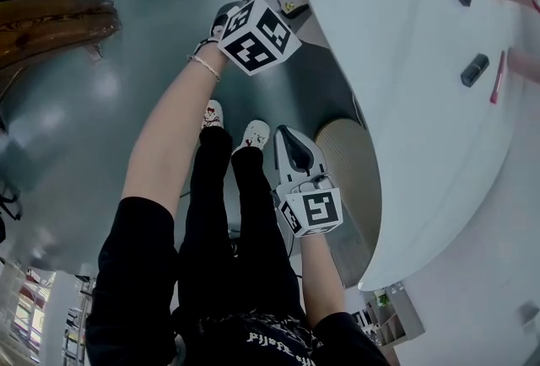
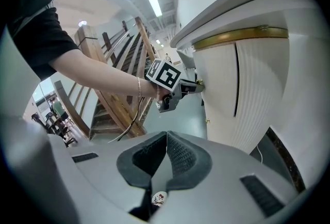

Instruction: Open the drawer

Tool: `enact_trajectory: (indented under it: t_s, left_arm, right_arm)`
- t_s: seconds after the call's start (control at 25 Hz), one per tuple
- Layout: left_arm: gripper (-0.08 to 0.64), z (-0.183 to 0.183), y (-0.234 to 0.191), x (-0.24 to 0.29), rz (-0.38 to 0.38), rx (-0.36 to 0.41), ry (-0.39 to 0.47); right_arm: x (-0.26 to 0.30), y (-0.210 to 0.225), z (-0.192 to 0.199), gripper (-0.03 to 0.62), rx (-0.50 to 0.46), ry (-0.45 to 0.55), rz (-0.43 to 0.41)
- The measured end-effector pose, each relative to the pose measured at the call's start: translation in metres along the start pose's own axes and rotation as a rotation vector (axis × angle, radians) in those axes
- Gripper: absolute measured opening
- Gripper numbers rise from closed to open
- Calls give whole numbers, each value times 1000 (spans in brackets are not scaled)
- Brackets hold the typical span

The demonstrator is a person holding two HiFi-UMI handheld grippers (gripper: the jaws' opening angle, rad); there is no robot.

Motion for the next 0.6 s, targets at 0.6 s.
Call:
enact_trajectory:
  t_s: [0.6]
  left_arm:
    - [39, 9, -3, 2, -10, -74, 25]
  right_arm:
    - [5, 1, 5, 28, 1, -19, -2]
Point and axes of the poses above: the fingertips, and each gripper's own axes: x forward along the fingers, y to its right, z out of its underside, the point moved 3 cm from there along -x, backward along the fingers, and after that the axes turned 5 degrees about -z, right-handed, at the moved point
